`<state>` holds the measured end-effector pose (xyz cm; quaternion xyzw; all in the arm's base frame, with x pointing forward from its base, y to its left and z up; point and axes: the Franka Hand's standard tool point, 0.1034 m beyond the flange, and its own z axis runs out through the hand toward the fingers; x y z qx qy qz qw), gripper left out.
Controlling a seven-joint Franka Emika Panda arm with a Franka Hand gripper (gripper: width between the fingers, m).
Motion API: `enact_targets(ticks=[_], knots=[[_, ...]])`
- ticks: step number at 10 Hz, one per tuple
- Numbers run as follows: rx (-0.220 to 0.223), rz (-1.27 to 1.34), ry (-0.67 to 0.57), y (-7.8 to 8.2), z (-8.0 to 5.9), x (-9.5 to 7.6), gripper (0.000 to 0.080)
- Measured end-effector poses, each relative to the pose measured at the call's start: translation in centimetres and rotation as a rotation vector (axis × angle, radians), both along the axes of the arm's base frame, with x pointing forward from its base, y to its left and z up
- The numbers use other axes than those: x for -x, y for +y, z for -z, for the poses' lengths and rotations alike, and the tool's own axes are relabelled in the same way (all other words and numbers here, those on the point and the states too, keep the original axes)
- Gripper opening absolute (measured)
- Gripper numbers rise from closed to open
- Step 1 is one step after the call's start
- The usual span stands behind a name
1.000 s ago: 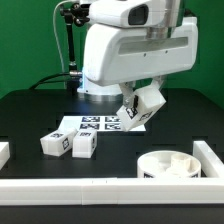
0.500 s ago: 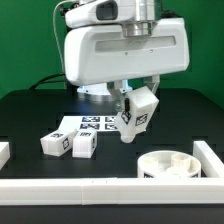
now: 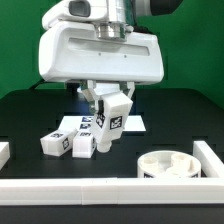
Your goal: Assemble stool
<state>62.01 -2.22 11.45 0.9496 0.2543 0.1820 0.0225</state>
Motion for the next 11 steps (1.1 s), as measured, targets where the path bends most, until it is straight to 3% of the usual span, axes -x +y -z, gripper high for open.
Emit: enact_targets(ticks=[1,4,5,8,9,11], knots=[[-0.032,0.022,0.026,1.7,0.1,0.1,0.0327],[-0.075,0.044,0.036,6.0,0.1,0.3,0.0327],[-0.052,0.018,-0.026,5.9,-0.2,-0.2,0.0327],[-0.051,0.021,-0.023,5.8,0.1,-0.1,0.0327],[-0.055,0.017,-0.02,6.3,0.3,-0.1,0.0327],[-0.074,-0.013,-0.035,8.9,0.3,-1.2,0.0327]])
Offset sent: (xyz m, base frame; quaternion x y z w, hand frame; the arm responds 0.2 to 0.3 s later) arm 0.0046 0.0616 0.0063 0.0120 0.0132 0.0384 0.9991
